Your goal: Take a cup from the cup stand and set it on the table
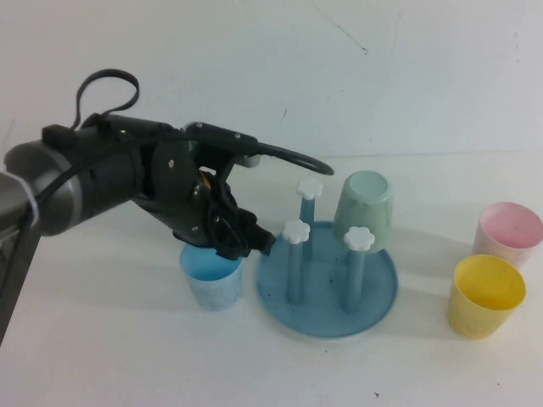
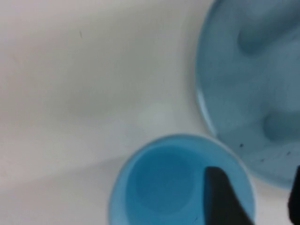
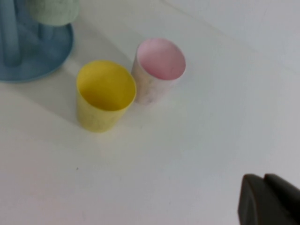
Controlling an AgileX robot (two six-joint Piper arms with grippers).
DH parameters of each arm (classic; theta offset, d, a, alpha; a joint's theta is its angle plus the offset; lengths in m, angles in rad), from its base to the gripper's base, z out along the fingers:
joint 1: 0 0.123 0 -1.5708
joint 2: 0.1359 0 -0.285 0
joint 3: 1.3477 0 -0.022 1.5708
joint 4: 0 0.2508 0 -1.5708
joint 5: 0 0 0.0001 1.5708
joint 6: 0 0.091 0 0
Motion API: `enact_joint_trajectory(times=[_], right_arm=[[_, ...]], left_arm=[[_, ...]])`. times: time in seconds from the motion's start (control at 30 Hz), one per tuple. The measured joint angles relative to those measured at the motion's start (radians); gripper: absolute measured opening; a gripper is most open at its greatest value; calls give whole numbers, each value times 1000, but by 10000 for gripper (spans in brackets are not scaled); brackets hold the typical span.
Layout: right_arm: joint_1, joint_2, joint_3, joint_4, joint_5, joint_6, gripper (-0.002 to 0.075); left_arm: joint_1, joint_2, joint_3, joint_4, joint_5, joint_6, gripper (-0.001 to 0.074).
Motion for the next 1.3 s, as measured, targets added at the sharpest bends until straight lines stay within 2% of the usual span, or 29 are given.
enact_joint_trajectory(times=[0.17, 0.27, 0.43, 0.57, 1.03, 1.3], right_arm=[[0, -42, 66, -20, -149, -35, 3], [0, -76, 128, -22, -237, -55, 2], [0, -135, 255, -19, -313, -60, 2], [0, -168, 314, 18, -318, -61, 2], [0, -178, 327, 93, -297, -64, 1], [0, -178, 327, 96, -270, -64, 1]], left_arm=[[0, -125, 0, 18, -34, -6, 86], [0, -214, 0, 42, -59, -15, 25], [0, -390, 13, 92, -100, -50, 4], [0, -561, 97, 118, -161, -72, 1], [0, -1007, 530, 127, -239, -79, -1], [0, -1132, 623, 143, -291, -79, -1]])
